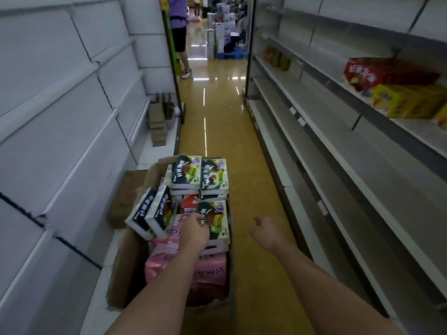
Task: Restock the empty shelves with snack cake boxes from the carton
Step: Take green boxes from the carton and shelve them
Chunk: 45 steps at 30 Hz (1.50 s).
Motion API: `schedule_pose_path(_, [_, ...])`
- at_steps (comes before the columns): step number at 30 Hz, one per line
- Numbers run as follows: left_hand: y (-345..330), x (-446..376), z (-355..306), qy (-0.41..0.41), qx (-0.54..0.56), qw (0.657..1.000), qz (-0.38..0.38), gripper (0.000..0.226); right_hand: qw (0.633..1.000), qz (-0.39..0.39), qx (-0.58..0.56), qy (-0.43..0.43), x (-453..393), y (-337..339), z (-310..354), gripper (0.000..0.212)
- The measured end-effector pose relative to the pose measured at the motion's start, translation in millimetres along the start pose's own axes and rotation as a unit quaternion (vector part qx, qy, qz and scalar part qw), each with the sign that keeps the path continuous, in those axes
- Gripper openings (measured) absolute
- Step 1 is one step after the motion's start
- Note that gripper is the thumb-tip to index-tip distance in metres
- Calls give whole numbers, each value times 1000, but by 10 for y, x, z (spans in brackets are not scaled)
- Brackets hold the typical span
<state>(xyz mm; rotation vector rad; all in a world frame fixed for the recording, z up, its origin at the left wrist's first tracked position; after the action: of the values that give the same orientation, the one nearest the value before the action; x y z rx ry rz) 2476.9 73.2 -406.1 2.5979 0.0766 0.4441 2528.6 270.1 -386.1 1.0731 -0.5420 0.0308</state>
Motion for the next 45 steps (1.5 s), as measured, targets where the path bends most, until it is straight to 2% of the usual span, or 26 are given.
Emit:
schedule_pose_path(3, [142,-174,251,1,6,1000,10,11,1000,9,-1,7,-134,-179,267,47])
schedule_pose_path(7, [169,-303,535,30,9,998,53,30,1000,26,-6,16,-279,-386,505,38])
schedule_pose_path(9, [136,-351,622,40,-9,996,78,36,999,33,-7,11,-371,-504,574,42])
schedule_pose_path(11, [81,-387,677,59,-15,994,92,39,999,42,-1,1,-458,-596,609,47])
schedule_pose_path(18, [-204,-465,723,99,11,986,132,45,999,33,32,-18,-712,-670,632,35])
schedule_pose_path(21, [-328,-537,763,118,48,984,121,41,999,38,34,-16,-806,-683,614,8])
schedule_pose_path(23, [-374,-553,797,141,83,980,109,39,999,35,32,-16,-850,-700,612,19])
schedule_pose_path(27, [-387,-605,919,197,176,963,58,45,998,56,7,-31,-903,-785,570,25])
schedule_pose_path(28, [-380,-620,957,213,205,954,47,46,997,67,7,-28,-897,-803,575,24])
schedule_pose_path(30, [-370,-634,1040,251,258,932,34,49,996,84,12,-8,-904,-835,578,9])
schedule_pose_path(33, [-362,-570,1056,280,280,917,42,53,995,89,33,7,-879,-842,580,27])
schedule_pose_path(36, [-376,-523,1042,286,315,903,49,43,995,95,39,8,-904,-882,551,38])
schedule_pose_path(38, [-357,-532,999,284,337,896,51,48,995,100,1,9,-914,-882,557,42])
schedule_pose_path(41, [-231,-575,842,252,340,904,57,48,988,105,-109,-25,-896,-856,538,54])
schedule_pose_path(43, [-140,-599,739,243,354,900,81,48,977,105,-181,-51,-915,-862,526,86])
schedule_pose_path(45, [-34,-578,603,254,372,883,128,33,953,99,-274,-78,-904,-836,559,123])
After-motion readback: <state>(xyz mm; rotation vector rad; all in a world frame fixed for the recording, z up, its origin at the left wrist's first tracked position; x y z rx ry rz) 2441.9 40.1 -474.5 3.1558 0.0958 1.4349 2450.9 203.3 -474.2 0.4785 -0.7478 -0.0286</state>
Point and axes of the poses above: each hand's wrist, its own x-axis away from the middle knuckle, its own y-axis out of the back of the hand, z = x × y, the point moved 6 cm from there along -x, towards the middle knuckle, and after that the axes turned 15 degrees about x, right-handed, at the moved point
